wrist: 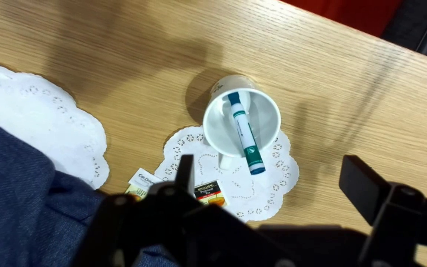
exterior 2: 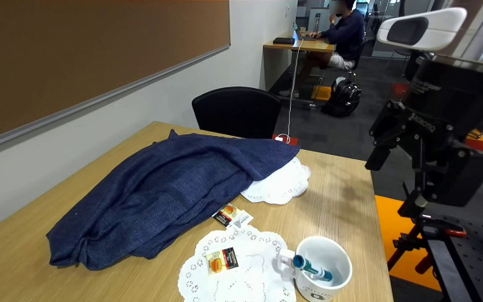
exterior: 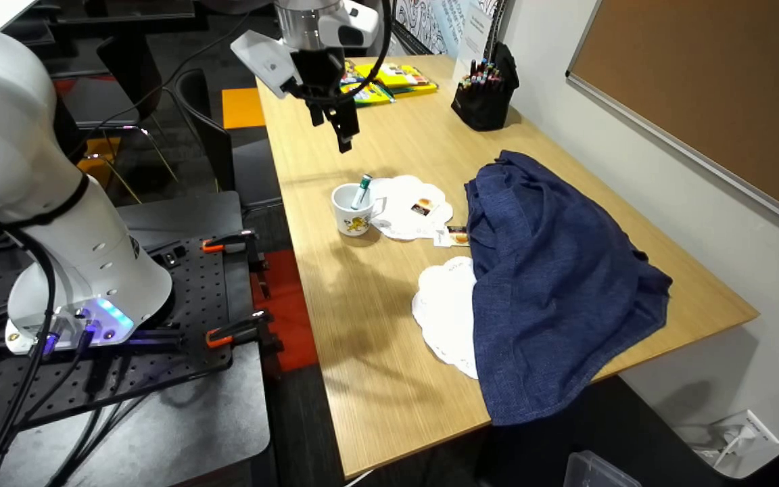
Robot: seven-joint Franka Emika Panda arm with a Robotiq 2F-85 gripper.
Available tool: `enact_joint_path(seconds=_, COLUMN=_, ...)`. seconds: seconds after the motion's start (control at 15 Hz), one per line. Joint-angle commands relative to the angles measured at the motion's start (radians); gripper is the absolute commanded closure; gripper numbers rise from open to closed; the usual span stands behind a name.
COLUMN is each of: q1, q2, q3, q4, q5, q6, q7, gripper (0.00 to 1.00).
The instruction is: Remove the marker out of the cup and put it on the table
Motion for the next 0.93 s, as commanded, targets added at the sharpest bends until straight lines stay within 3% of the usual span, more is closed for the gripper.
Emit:
enact_joint_path(seconds=0.0, q1=0.016, q2=0.005, q3=-0.01, q4=0.001, q5=-0.009, q6=0.016, q7=0.0, gripper=0.0)
enact_joint_path(seconds=0.53, q1=0.019, q2=0.101, q3=0.038, q4=0.001, q5=-0.094, q6=0.249, q7=0.026, gripper=0.0)
enact_joint_path(seconds=0.6, q1=0.015, q2=0.119, q3=0.044, q4=0.001, q5=-0.104, q6=0.266, q7=0.035, gripper=0.06)
enact_joint_path(seconds=0.67, q1=0.017, q2=0.138, q3=0.046, q4=0.001, q5=-0.105, q6=0.281, q7=0.038, gripper=0.24)
enact_joint_path(seconds=0.87, q1=0.026, q2=0.189, q3=0.046, q4=0.001, q5=-0.095, q6=0.299, q7=0.038, gripper=0.37)
